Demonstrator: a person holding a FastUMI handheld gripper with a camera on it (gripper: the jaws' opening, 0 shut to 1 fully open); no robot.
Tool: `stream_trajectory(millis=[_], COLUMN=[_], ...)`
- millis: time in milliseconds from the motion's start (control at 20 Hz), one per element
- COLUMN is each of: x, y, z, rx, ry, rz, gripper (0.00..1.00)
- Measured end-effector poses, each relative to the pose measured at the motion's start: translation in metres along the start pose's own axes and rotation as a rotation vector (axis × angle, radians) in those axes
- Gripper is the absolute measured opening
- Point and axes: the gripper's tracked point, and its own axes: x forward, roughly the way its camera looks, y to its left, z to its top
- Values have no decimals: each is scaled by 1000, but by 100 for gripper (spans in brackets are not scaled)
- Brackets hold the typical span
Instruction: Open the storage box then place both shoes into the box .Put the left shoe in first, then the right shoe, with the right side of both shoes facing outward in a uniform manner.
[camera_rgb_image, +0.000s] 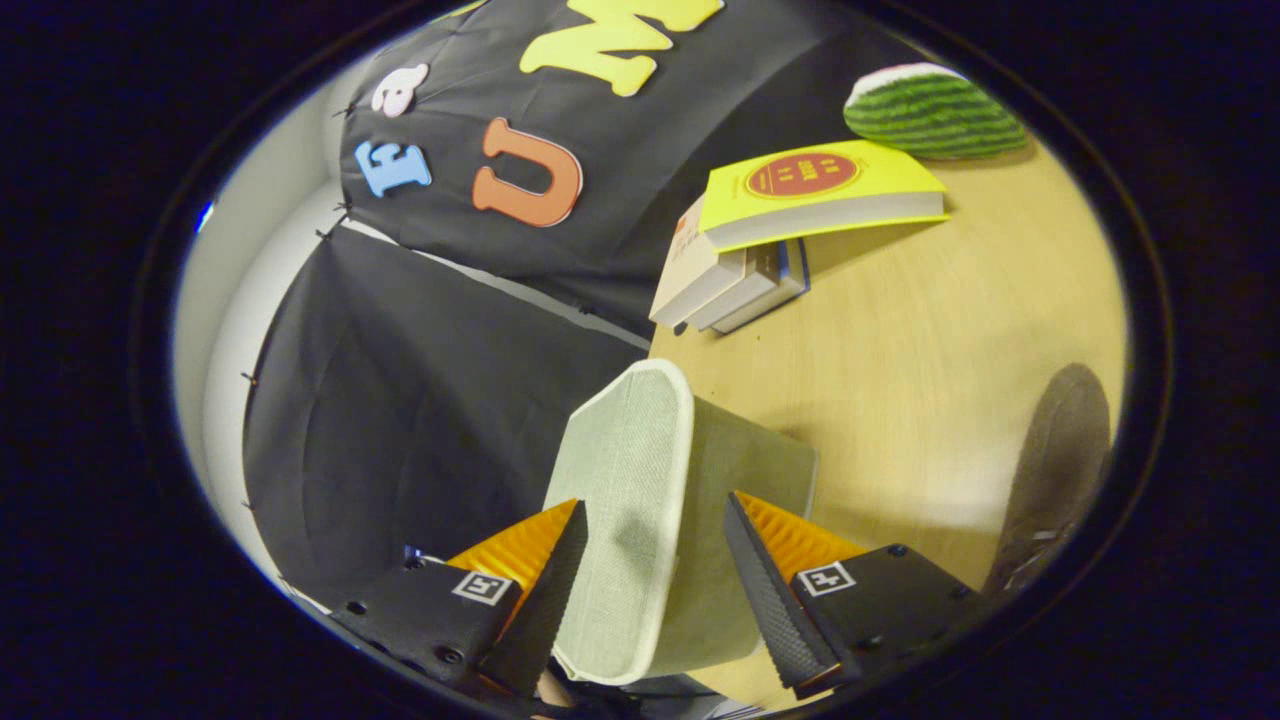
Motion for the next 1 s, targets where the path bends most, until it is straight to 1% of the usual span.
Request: stream_trajectory(millis=[50, 100, 150, 250, 300, 350, 400, 450, 550, 750, 1000], x=[-1, -1, 1, 3, 2, 3, 1, -1, 0, -3, -7], y=[7, 11, 11, 2, -1, 2, 5, 8, 9, 17, 41], z=[-4, -5, -5, 0, 1, -3, -3, -4, -5, -6, -10], rx=[25, 40, 41, 26, 24, 25, 29, 33, 35, 47, 55], ry=[27, 42, 53, 59, 75, 90, 100, 108, 119, 117, 79], rz=[56, 87, 96, 64, 65, 84, 105, 117, 121, 108, 84], gripper=[85, 82, 72, 53, 43, 31, 26, 19, 12, 6, 6])
